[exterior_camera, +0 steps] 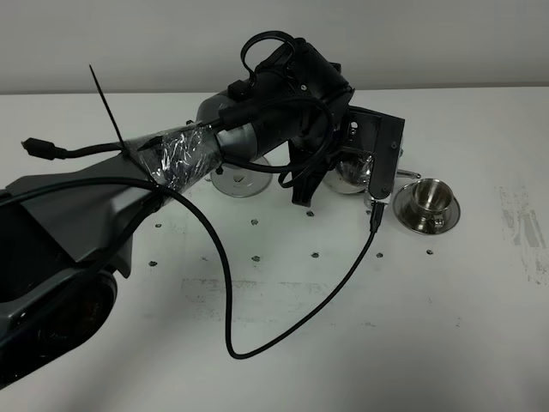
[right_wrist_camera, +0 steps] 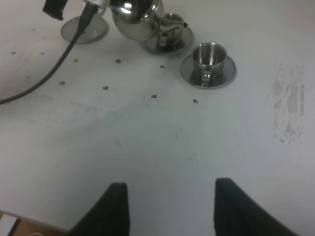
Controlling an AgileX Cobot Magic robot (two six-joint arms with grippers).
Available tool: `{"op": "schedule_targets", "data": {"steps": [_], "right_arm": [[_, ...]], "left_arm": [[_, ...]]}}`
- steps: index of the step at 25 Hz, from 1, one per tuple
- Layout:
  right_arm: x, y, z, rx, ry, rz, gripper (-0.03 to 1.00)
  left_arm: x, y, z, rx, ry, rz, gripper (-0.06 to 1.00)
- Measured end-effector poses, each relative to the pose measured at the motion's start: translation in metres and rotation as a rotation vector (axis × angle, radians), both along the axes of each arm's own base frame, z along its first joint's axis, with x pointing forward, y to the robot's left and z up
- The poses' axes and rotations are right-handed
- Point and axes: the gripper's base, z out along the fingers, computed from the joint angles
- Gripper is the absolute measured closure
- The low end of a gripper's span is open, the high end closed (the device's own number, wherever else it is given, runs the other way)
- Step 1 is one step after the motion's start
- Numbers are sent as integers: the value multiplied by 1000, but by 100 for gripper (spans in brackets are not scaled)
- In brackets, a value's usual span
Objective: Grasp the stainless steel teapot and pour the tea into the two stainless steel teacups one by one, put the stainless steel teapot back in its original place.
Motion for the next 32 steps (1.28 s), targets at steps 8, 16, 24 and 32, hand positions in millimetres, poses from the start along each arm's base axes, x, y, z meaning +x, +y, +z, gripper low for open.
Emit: {"op": "schedule_targets", "data": {"steps": [8, 16, 24, 32], "right_arm": [[0, 0, 0, 0, 0, 0, 58], [0, 0, 0, 0, 0, 0, 58], [0, 0, 0, 0, 0, 0, 58], [0, 0, 0, 0, 0, 0, 58]], "left_arm": [[1, -1, -2, 21, -32, 9, 70], [-7, -12, -1, 43, -76, -13, 70], [-10, -18, 0, 51, -122, -11, 70], [-11, -22, -13, 90, -124, -24, 70]]}}
